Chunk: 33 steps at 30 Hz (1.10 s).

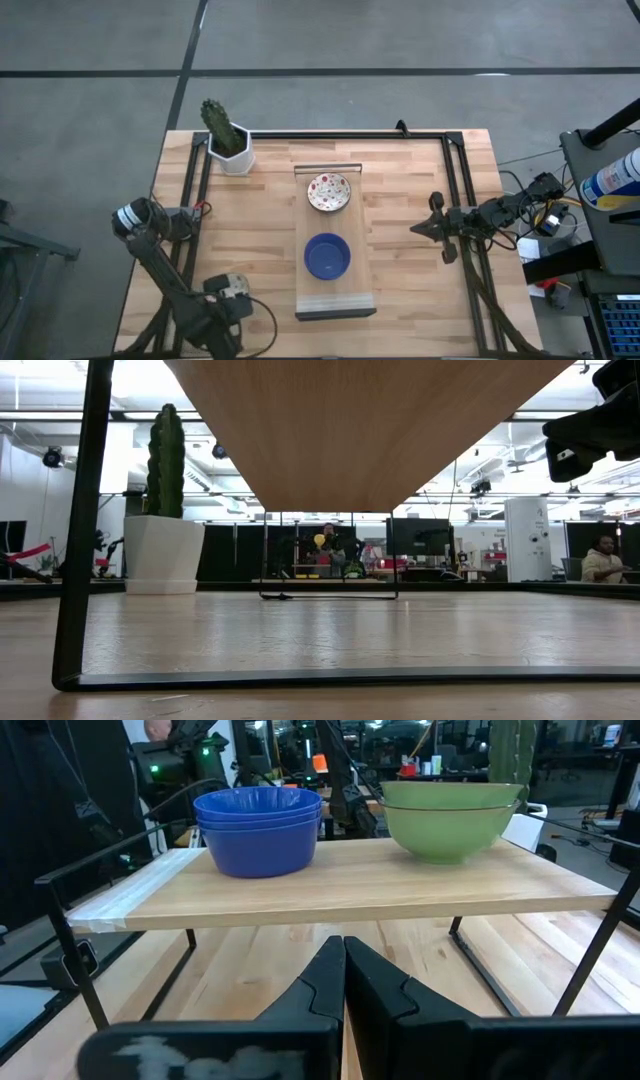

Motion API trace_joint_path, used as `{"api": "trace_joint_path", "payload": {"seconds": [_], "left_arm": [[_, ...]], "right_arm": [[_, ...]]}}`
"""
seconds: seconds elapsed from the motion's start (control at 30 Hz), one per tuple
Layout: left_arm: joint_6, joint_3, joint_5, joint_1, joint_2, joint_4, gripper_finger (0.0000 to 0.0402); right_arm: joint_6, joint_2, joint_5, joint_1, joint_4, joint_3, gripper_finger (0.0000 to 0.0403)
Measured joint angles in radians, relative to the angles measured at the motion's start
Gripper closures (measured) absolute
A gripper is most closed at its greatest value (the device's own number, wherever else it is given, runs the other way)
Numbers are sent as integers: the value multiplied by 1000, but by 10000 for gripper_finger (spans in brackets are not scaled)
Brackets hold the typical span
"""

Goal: Pick & Place Mini bowls
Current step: Stack the white patterned bowl on top of the white patterned bowls on the shelf

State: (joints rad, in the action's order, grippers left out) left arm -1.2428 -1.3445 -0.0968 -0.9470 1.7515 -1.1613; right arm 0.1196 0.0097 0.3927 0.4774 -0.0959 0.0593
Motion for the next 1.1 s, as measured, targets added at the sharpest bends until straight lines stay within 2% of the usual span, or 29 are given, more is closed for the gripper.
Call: {"api": "trace_joint_path", "payload": {"seconds": [0.23, 0.6, 0.77, 1.1], "left_arm": [[76, -48, -28, 43, 0, -134, 401], [175, -238, -181, 91, 0, -413, 401], [275, -341, -281, 128, -2, -409, 401], [467, -432, -316, 235, -2, -411, 402]], "right_arm": [[0, 0, 0, 0, 0, 0, 394], [0, 0, 0, 0, 0, 0, 394], [0, 0, 0, 0, 0, 0, 394], [0, 0, 0, 0, 0, 0, 394]]}}
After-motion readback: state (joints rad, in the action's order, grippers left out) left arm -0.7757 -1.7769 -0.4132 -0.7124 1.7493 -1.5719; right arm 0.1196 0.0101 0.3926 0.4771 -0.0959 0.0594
